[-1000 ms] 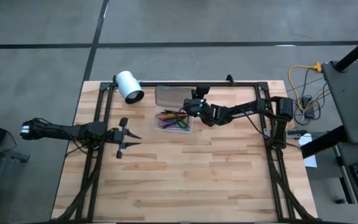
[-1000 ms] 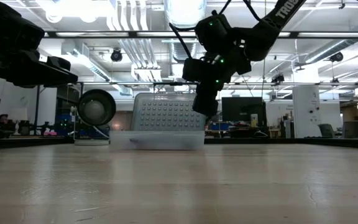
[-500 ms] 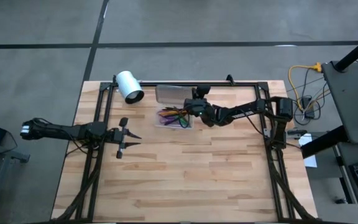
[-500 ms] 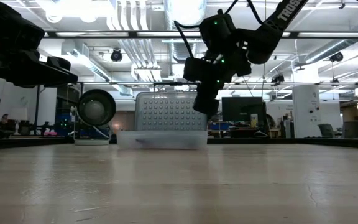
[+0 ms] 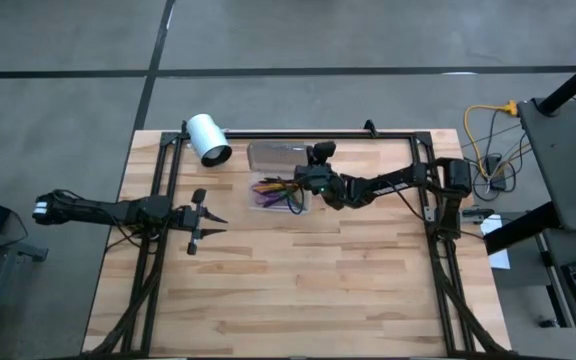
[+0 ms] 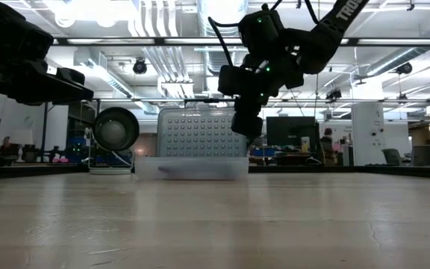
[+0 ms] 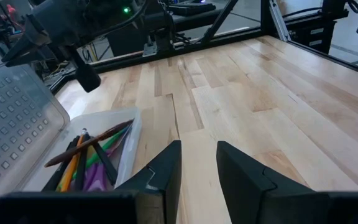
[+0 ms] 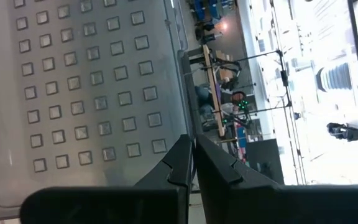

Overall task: Pick & place school supplies into a supply box
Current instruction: Close the supply box

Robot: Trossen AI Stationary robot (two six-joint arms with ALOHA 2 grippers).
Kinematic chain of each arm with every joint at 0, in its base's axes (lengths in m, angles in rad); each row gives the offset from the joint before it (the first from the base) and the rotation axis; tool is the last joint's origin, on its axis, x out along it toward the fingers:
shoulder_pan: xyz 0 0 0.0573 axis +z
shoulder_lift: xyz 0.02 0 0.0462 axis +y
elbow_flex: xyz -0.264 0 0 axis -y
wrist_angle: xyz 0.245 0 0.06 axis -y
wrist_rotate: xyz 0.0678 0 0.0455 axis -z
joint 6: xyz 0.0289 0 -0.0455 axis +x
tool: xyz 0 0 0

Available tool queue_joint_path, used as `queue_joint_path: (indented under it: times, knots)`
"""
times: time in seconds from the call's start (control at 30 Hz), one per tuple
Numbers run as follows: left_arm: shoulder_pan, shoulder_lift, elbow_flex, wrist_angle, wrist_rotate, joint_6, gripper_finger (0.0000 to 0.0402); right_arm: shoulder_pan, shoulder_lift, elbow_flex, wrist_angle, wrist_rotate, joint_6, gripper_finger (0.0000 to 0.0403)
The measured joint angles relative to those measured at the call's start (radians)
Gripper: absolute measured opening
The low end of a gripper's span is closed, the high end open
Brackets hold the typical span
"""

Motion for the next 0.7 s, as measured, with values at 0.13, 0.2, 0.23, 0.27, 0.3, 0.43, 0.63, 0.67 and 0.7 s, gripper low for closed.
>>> queue_joint_path:
  times: [0.13, 0.2, 0.23, 0.27, 0.3, 0.43, 0.63, 0.67, 0.7]
  knots:
    - [0.0, 0.0, 0.0, 0.0, 0.0, 0.0, 0.0086, 0.007, 0.0, -0.002, 0.001, 0.004, 0.0, 0.0009]
    - [0.0, 0.0, 0.0, 0.0, 0.0, 0.0, 0.0086, 0.012, 0.0, -0.007, 0.016, 0.018, -0.002, 0.0009]
    - [0.0, 0.0, 0.0, 0.0, 0.0, 0.0, 0.0086, 0.014, 0.0, -0.011, 0.027, 0.021, -0.007, 0.0009]
    - [0.0, 0.0, 0.0, 0.0, 0.0, 0.0, 0.0086, 0.016, 0.0, -0.013, 0.039, 0.024, -0.013, 0.0009]
    - [0.0, 0.0, 0.0, 0.0, 0.0, 0.0, 0.0086, 0.017, 0.0, -0.017, 0.055, 0.025, -0.021, 0.0009]
    - [0.0, 0.0, 0.0, 0.0, 0.0, 0.0, 0.0086, 0.027, 0.0, -0.042, 0.119, 0.025, -0.053, 0.0009]
    - [0.0, 0.0, 0.0, 0.0, 0.0, 0.0, 0.0086, 0.047, 0.0, -0.075, 0.158, 0.037, -0.066, 0.0009]
    - [0.0, 0.0, 0.0, 0.0, 0.0, 0.0, 0.0086, 0.049, 0.0, -0.078, 0.158, 0.04, -0.064, 0.0008]
    - [0.0, 0.0, 0.0, 0.0, 0.0, 0.0, 0.0086, 0.051, 0.001, -0.081, 0.16, 0.041, -0.061, 0.0008]
